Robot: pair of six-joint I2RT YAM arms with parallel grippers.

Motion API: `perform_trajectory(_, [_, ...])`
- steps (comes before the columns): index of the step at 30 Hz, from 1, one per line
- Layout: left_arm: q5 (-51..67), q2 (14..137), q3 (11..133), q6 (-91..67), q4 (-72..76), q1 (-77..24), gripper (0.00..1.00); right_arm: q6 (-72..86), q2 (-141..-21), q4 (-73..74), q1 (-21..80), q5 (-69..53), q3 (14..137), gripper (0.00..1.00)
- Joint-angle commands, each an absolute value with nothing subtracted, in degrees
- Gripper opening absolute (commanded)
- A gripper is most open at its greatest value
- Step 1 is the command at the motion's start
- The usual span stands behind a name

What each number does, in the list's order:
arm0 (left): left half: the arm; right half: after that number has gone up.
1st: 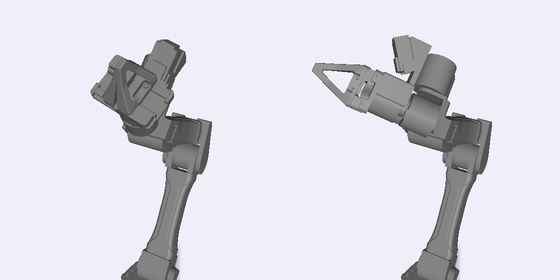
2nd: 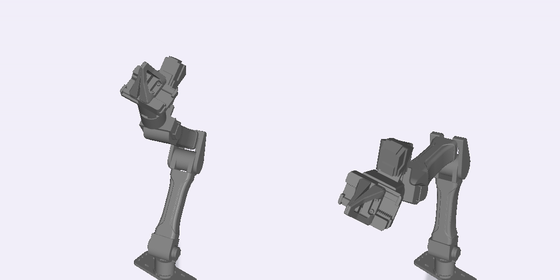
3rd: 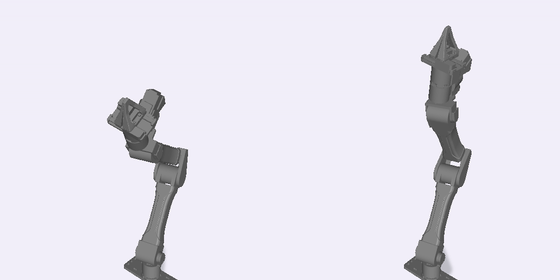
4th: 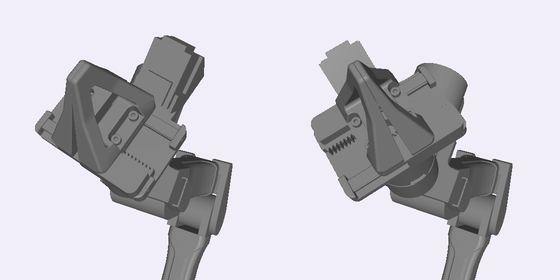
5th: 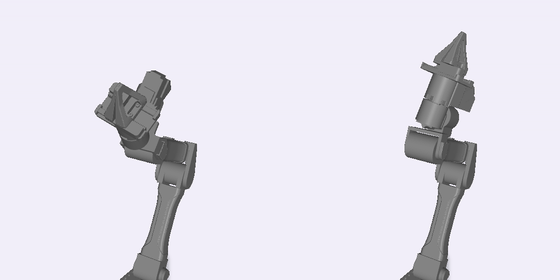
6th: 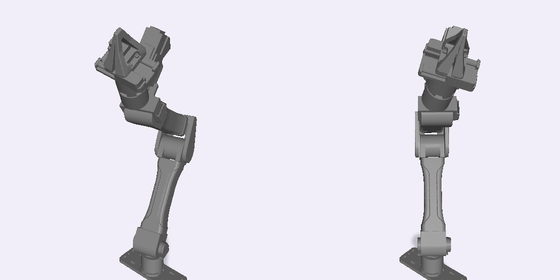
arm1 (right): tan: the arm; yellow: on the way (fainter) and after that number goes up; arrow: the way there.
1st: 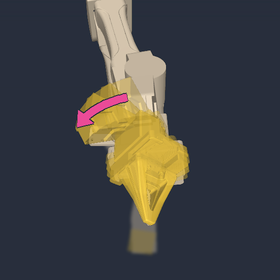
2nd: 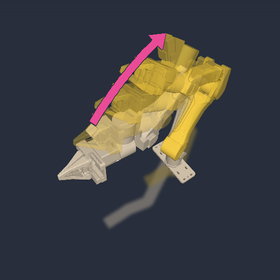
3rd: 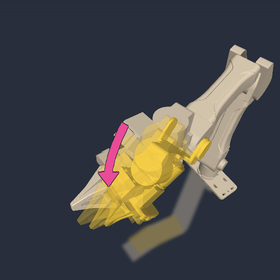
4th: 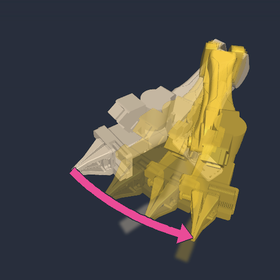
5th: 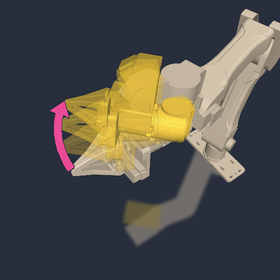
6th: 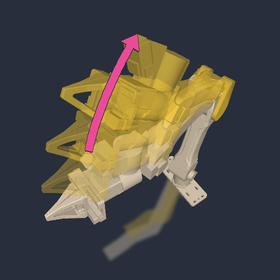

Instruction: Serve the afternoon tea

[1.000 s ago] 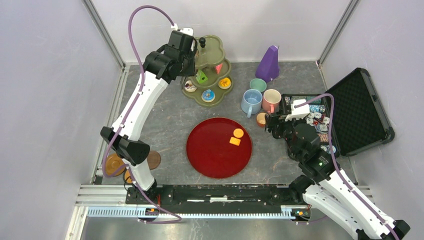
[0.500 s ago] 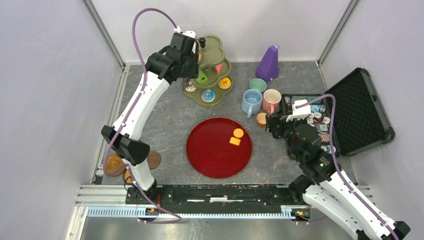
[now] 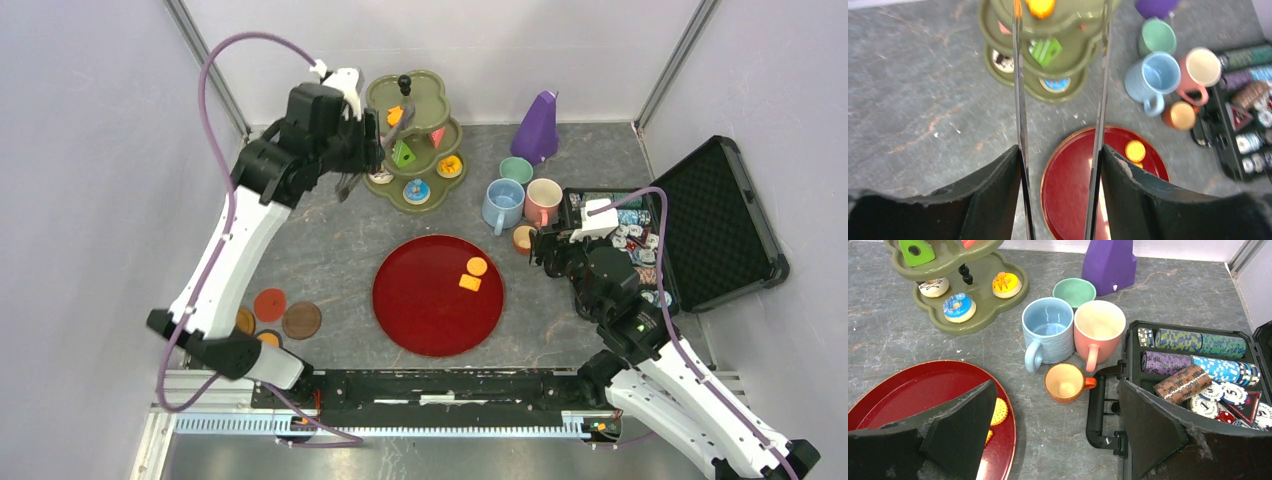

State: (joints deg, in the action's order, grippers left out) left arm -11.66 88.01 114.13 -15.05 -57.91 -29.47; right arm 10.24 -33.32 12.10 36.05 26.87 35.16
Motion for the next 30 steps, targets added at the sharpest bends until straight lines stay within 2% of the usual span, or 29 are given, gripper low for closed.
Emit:
perform_trajectory(1, [0.9, 77.7, 101.3, -11.2, -52.7, -29.4, 0.65, 11.1, -32.9, 11.0, 36.2, 26.3, 37.2, 0.98])
perform_trajectory(8, [10.2, 63.9, 77.8, -18.3, -47.2, -32.2, 0.66, 11.3, -33.2, 10.6, 36.1, 25.2, 36.7, 0.98])
perform_trajectory(11, [6.2, 61.0, 69.6, -24.6, -44.5, -40.4, 0.66, 11.1, -33.5, 10.3, 36.2, 24.5, 36.6, 0.98])
perform_trajectory(14, [-3.3, 61.0, 64.7, -31.1, -43.6, -50.9, 0.65, 10.7, -33.7, 10.1, 36.2, 23.0, 36.3, 0.98])
perform_trajectory(21, [-21.9, 66.9, 63.0, -45.9, -43.6, -69.0, 0.63, 10.0, -32.6, 11.7, 36.2, 20.3, 35.6, 0.98])
perform_trajectory(30, [-32.9, 84.4, 72.3, -49.5, -48.8, -76.8, 0.65, 10.2, -26.1, 16.7, 36.2, 20.0, 35.3, 0.98])
